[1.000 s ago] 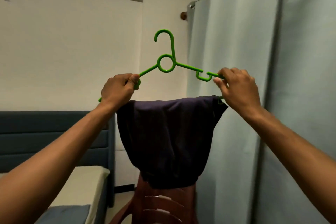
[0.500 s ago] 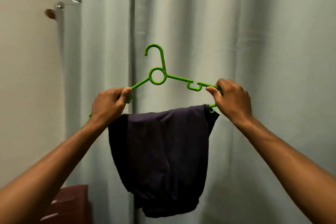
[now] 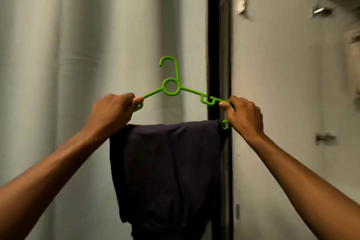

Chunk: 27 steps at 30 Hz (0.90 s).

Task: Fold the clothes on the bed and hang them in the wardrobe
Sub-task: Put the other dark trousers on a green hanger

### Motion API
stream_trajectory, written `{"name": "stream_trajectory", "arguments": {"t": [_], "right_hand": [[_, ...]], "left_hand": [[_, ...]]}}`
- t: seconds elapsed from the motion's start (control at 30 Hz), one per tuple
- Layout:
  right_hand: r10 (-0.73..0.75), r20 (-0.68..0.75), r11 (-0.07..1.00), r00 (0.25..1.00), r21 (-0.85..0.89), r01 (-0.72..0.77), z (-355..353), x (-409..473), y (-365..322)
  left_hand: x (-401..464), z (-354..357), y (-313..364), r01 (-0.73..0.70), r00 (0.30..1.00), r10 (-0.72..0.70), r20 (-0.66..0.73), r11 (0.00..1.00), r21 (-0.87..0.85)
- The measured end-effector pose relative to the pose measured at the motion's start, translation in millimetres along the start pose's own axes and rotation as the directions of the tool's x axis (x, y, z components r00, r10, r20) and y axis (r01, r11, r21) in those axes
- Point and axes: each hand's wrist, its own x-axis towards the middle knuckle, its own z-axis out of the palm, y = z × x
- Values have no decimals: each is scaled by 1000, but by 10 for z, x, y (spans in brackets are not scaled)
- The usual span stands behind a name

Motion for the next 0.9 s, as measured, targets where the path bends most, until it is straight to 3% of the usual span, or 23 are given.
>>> {"name": "stream_trajectory", "arguments": {"t": [0.13, 0.33, 0.47, 0.57, 0.67, 0.8, 0.9], "right_hand": [[78, -66, 981, 995, -171, -88, -498, 170, 1131], [195, -195, 914, 961, -319, -251, -1149, 182, 2278], [260, -334, 841, 906, -382, -382, -1630, 254, 3198], [277, -383, 799, 881, -418, -433, -1904, 265, 3729], [277, -425, 760, 862, -452, -467, -2147, 353, 4121], [275, -490, 704, 827, -484, -520, -2411, 596, 4657], [282, -544, 685, 790, -463, -563, -2615, 804, 5037]], "left_hand": [[433, 557, 1025, -73, 995, 84, 61, 982, -172], [910, 1034, 2245, -127, 970, 201, 134, 896, -425], [1325, 1418, 3106, -146, 900, 343, 270, 818, -556], [1491, 1704, 3640, -178, 856, 437, 277, 751, -636], [1640, 1994, 4147, -118, 858, 455, 236, 624, -772], [1963, 2349, 4801, 22, 881, 441, 169, 319, -948], [2186, 2465, 5304, -12, 923, 378, 71, 212, -977]]}}
